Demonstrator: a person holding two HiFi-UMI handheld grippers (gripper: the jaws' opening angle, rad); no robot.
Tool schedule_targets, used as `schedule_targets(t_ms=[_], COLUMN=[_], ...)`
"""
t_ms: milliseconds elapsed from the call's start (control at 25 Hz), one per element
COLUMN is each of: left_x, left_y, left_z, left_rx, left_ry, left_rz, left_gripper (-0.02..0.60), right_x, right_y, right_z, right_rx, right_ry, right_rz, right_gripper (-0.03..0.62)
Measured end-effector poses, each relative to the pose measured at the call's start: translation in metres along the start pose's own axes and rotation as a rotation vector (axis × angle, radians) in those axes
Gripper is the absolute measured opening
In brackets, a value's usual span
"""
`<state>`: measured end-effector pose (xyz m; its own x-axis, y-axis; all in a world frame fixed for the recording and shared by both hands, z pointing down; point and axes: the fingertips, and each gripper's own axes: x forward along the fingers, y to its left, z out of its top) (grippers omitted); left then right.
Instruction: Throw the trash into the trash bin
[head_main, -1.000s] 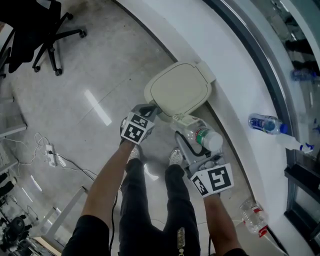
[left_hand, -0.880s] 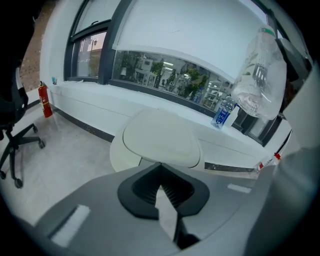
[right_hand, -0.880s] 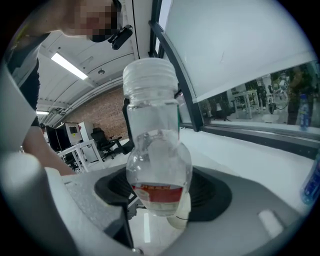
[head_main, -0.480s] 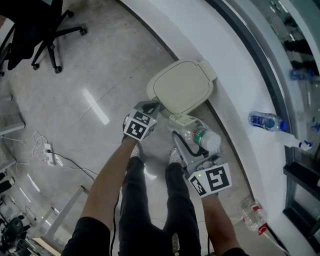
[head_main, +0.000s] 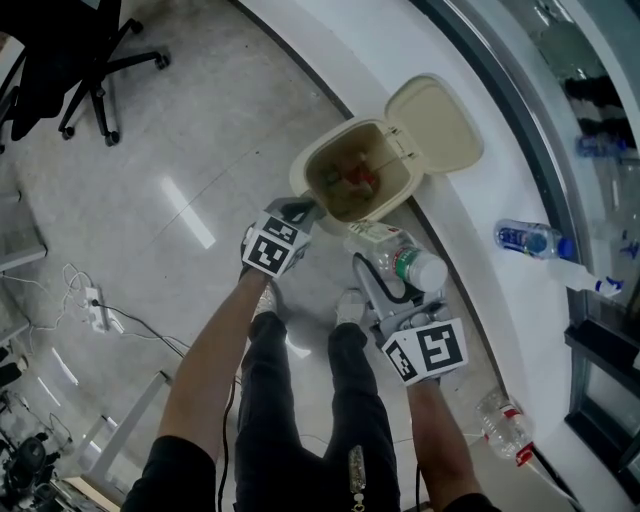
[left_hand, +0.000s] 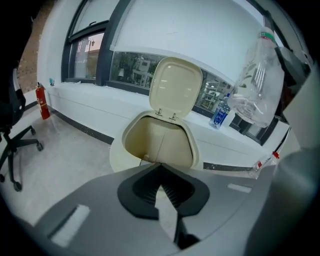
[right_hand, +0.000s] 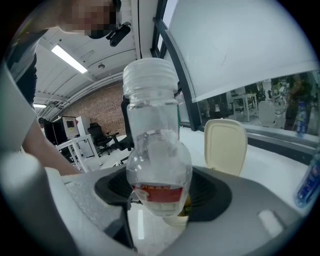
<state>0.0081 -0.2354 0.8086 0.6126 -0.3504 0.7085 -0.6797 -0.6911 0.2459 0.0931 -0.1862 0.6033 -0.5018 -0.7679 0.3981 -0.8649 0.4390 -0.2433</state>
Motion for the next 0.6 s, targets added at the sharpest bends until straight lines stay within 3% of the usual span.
schedule_targets(t_ms=[360,600], left_x=[-0.024,-0.036], left_y=[0.003,-0.006], left_z=[0.036,0.044], left_rx=[0.065,0.045], left_ry=[-0.066,-0.059], left_rz=[0.001,-0.073], left_gripper=[0.008,0.006], right_x=[0.054,0.111], right_y=[-0.03,-0.052], right_z=[-0.034,-0.069], right_rx=[-0.053,-0.118], right_ry=[0.085,0.203], right_rz=[-0.032,-0.08], right_gripper=[0.305,0.305])
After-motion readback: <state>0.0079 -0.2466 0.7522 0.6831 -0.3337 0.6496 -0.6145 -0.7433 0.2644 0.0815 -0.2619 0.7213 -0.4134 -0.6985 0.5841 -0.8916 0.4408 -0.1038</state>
